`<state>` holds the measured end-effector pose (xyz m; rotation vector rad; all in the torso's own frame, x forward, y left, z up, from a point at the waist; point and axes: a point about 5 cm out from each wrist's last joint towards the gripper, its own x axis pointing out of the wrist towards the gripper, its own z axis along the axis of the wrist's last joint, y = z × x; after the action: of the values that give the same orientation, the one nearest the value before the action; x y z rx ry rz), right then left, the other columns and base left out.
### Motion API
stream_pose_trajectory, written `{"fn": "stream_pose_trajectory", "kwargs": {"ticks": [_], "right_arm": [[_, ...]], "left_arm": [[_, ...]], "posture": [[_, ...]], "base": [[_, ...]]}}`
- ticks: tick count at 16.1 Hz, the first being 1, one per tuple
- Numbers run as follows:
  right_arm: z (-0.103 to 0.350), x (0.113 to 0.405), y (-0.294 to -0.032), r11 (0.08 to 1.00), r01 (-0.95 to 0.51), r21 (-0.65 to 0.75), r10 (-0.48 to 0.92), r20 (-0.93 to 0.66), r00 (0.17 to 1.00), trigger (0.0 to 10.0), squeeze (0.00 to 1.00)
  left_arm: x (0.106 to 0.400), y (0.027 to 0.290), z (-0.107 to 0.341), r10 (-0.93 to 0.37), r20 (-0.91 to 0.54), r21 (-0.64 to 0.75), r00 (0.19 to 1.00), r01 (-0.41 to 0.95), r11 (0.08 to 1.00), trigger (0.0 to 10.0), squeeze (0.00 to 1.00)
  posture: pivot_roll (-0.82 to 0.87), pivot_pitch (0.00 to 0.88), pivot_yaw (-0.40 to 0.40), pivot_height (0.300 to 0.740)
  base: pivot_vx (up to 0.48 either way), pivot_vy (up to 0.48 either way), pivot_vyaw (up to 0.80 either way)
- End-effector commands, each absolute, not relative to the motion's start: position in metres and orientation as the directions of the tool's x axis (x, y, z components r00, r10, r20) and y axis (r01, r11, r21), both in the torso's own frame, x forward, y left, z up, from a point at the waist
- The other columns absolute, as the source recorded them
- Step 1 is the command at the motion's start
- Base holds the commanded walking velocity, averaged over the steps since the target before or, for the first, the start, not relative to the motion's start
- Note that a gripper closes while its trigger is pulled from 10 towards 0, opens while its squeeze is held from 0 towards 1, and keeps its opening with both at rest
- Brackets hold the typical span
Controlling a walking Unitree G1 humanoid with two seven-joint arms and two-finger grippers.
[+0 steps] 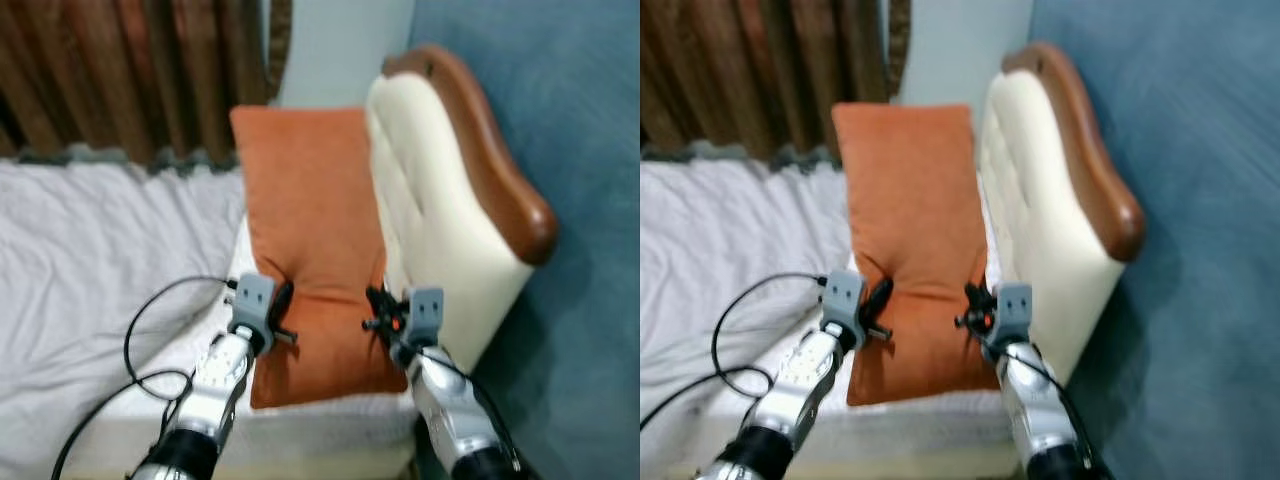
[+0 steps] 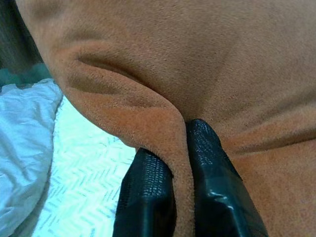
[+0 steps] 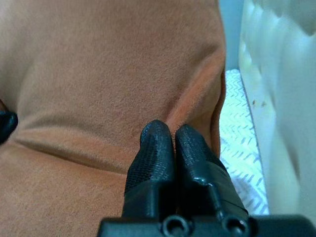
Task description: Clean up the room
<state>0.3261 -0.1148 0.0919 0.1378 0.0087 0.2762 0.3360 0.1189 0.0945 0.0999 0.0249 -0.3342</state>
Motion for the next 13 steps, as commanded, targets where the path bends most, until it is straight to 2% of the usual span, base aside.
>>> {"fn": "stream_pose_trajectory", "kwargs": {"ticks": [1,3,13], "right_arm": [[0.0896,0.3247,-0.1627,0.988,-0.104,0.115,0.105,0.001,0.994,10.0,0.00],[0.0893,0.3246,-0.1626,0.988,-0.106,0.115,0.107,-0.001,0.994,10.0,0.00],[0.0885,0.3236,-0.1635,0.987,-0.113,0.118,0.114,-0.004,0.993,10.0,0.00]], "left_arm": [[0.3430,0.1573,0.1078,-0.142,0.028,0.093,0.989,0.139,0.986,10.0,0.00],[0.3428,0.1565,0.1069,-0.143,0.017,0.075,0.990,0.142,0.987,10.0,0.00],[0.3440,0.1546,0.1044,-0.135,0.004,0.058,0.991,0.135,0.989,10.0,0.00]], "posture": [[0.05,0.000,-0.054,0.740],[0.05,0.000,-0.054,0.740],[0.04,0.000,-0.055,0.740]], "base": [[0.000,0.000,0.00],[0.000,0.000,0.00],[0.437,0.000,0.00]]}}
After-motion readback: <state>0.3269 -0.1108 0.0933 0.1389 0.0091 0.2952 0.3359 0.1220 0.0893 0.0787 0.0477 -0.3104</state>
